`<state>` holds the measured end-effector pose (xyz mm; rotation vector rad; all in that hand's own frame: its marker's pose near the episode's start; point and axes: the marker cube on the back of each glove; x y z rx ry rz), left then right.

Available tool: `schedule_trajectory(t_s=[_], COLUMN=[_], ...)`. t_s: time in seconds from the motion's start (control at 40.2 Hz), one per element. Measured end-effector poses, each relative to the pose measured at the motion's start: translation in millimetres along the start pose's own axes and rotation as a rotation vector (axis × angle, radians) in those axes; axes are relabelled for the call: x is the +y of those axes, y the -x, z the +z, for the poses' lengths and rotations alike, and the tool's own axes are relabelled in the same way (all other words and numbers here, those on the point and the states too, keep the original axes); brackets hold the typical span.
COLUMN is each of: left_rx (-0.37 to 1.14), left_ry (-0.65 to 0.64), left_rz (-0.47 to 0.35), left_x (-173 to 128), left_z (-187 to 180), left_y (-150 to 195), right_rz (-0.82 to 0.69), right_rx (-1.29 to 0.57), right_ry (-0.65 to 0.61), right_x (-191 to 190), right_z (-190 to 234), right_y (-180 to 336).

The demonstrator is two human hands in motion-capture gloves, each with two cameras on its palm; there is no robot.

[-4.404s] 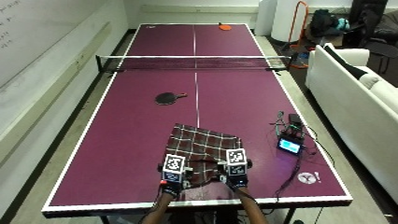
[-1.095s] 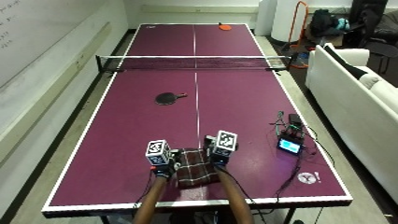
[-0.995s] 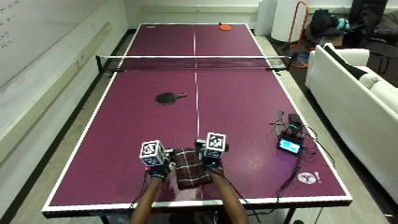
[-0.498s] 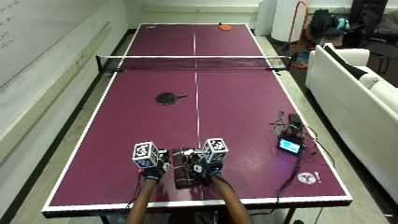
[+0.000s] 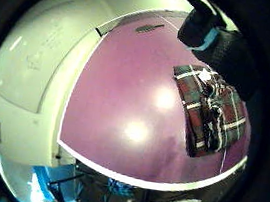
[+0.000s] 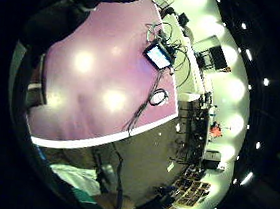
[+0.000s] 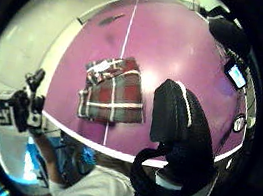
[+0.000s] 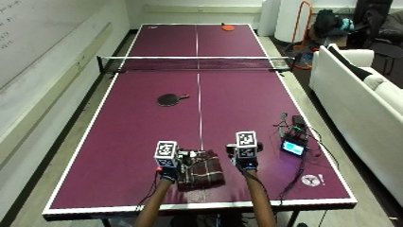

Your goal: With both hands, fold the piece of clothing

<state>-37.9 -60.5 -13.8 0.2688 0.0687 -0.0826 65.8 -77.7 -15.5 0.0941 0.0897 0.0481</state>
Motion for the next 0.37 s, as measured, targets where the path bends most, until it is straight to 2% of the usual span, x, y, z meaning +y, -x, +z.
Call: schedule_trajectory(t_s=[0.05,0.1,0.373], left_rx=[0.051,0.06,0.045], left_ry=[0.112,0.164,0.194], left_rz=[0.001,0.001,-0.01], left_x=[12,15,17], left_z=[7,11,16], left_y=[-9,-13,-9], right_rz=[-0.014,-0.033,-0.082], right_rx=[-0.012,-0.018,0.039], right_ry=[0.019,0.041,0.065], right_x=[-2,-3,9], right_z=[7,16,36], right_y=[7,17,45])
